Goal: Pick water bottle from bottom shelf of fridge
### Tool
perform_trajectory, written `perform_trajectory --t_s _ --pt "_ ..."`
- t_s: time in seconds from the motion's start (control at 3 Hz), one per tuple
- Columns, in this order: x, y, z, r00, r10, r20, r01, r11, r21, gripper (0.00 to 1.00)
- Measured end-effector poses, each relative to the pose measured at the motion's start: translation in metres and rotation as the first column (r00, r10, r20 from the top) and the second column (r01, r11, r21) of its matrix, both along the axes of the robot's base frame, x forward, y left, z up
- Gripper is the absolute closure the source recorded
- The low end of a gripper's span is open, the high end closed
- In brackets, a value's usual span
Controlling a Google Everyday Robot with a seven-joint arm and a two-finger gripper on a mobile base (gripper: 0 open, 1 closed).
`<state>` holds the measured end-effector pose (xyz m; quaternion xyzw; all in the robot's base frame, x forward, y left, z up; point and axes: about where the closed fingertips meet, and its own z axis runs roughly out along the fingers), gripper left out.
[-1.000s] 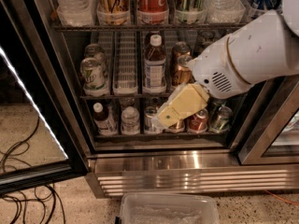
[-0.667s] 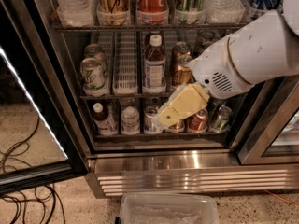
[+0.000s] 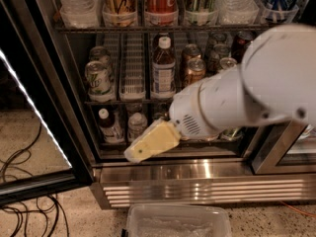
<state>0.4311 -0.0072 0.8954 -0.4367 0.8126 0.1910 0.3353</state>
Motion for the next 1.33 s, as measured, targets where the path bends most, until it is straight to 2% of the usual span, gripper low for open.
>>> perform_trajectory --t_s 0.33,0.67,1.0,1.33 --pt "-0.022 0.043 -0.066 0.996 -0.041 -0.08 0.044 0.998 0.036 0.0" --pt "-0.04 0.075 -0.123 0.9873 -0.09 -0.131 0.096 0.995 0.039 0.0" --pt "-0.028 0.076 -0.121 0.9852 -0.141 -0.098 0.148 0.987 0.066 0.0" --pt "-0.028 0.076 -0.121 0.9852 -0.141 -0.098 0.148 0.987 0.066 0.0"
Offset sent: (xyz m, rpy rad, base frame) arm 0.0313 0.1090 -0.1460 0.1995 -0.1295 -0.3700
